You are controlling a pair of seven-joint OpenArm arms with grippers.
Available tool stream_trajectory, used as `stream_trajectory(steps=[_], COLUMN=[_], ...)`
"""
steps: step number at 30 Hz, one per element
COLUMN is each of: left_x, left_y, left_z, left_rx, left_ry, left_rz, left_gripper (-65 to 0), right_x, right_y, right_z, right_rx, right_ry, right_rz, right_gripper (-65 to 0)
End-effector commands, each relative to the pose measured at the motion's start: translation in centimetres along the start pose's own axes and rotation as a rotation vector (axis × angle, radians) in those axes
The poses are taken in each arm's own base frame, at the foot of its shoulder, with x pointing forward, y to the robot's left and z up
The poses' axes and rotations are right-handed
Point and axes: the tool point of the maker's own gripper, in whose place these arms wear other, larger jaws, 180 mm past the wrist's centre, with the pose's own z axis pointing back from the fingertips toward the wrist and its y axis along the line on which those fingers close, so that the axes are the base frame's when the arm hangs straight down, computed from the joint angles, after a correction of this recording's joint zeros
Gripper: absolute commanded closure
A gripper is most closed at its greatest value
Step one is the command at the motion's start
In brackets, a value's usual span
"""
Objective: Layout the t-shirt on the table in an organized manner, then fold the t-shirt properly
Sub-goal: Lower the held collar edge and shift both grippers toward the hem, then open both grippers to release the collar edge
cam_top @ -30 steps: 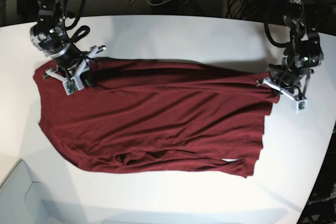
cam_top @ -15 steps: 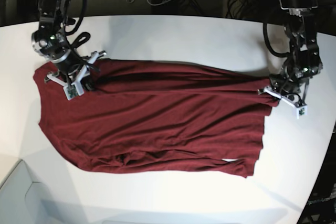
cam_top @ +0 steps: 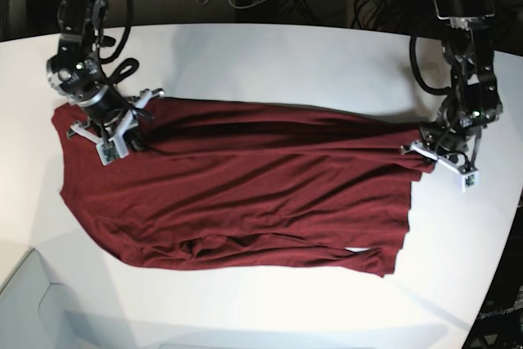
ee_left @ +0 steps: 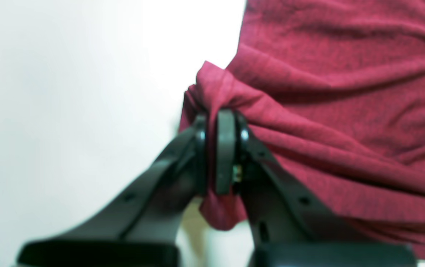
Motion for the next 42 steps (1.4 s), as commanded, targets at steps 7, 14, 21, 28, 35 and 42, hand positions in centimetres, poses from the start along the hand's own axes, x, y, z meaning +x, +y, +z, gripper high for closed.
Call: stream_trajectory(steps=[7,14,21,28,35,42], left_x=[1.5,1.6,2.6,1.9,0.6,-0.1], left_y=[-1.5,-1.2,-1.4,2.3,2.1,1.5], left_z=[0.1,0.3,1.8,3.0,2.3,1.9], left_rx=[-0.030,-0.024,-0.033,0.044,0.037,0.029], left_ry=[-0.039,-0.045,-0.098,-0.112,-0.076,-0.063], left_rz=[-0.037,-0.041,-0.042,0.036,0.055,0.069], left_gripper=[-11.4,-30.4,-30.7,-30.8,-42.7,-51.3], right_x=[1.5,0.6,1.0,0.5,-0.9,-0.9], right_y=[-0.8,-1.2,-0.9,0.2,0.7,0.8], right_z=[0.2,0.6,2.0,3.7,4.0,4.1], right_rx=[-0.013,-0.022,-0.032,-0.027,-0.015,-0.015], right_ry=[-0.046,0.002,-0.013,-0.010,0.021,0.023], right_rz=[0.015,0.025,0.054,0.073,0.062,0.063], right_gripper=[-4.2,-23.1,-31.2,-32.9,-32.9,-32.9])
